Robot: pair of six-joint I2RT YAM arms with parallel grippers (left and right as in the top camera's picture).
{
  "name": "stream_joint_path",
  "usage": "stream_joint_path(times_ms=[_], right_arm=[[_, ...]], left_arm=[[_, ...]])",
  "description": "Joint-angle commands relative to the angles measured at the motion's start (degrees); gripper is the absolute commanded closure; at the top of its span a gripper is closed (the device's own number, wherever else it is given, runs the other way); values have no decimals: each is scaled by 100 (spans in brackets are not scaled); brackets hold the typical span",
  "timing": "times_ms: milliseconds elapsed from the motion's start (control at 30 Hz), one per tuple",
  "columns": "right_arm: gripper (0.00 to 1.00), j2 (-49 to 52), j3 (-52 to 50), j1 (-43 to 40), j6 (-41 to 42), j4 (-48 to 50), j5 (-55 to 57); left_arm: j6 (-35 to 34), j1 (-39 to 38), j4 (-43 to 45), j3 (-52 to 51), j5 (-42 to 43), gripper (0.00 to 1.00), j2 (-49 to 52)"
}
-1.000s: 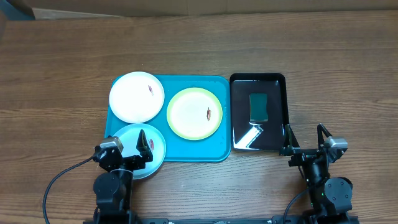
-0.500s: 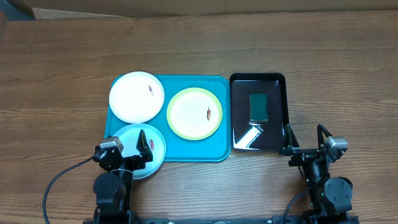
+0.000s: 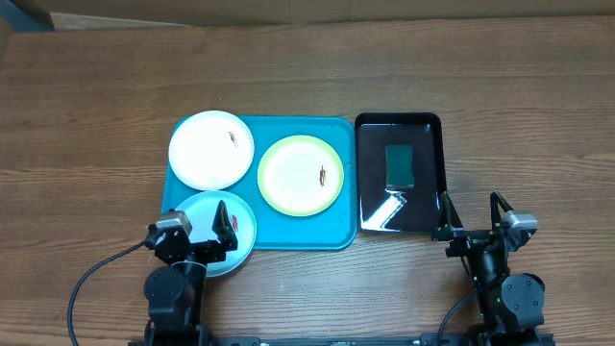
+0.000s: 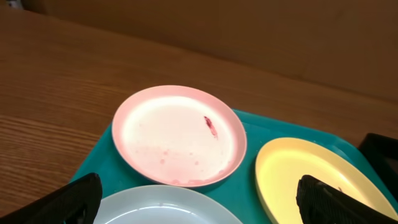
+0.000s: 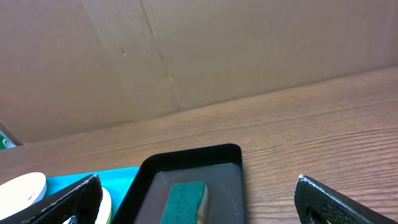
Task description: Clean dirty plates on tray and stack at the side
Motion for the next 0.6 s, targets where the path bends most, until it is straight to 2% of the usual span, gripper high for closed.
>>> stream_joint_path(times_ms=[0,167,300,400,567], right_arm=[[0,-15,-57,-24,-22,31,-26],[0,-15,-57,-24,-22,31,-26],[0,-15,-57,-24,-22,31,-26],[0,-15,-57,-24,-22,31,-26],[0,-15,-57,-24,-22,31,-26]], left_arm=[[133,-33,-195,393,402,0,17],[463,-33,-1419,1725,396,0,208],[717,-33,-2339,3056,417,0,879],[763,-33,-3099,4225,857,0,1759],[859,-33,-5180,6603,1698,0,3790]])
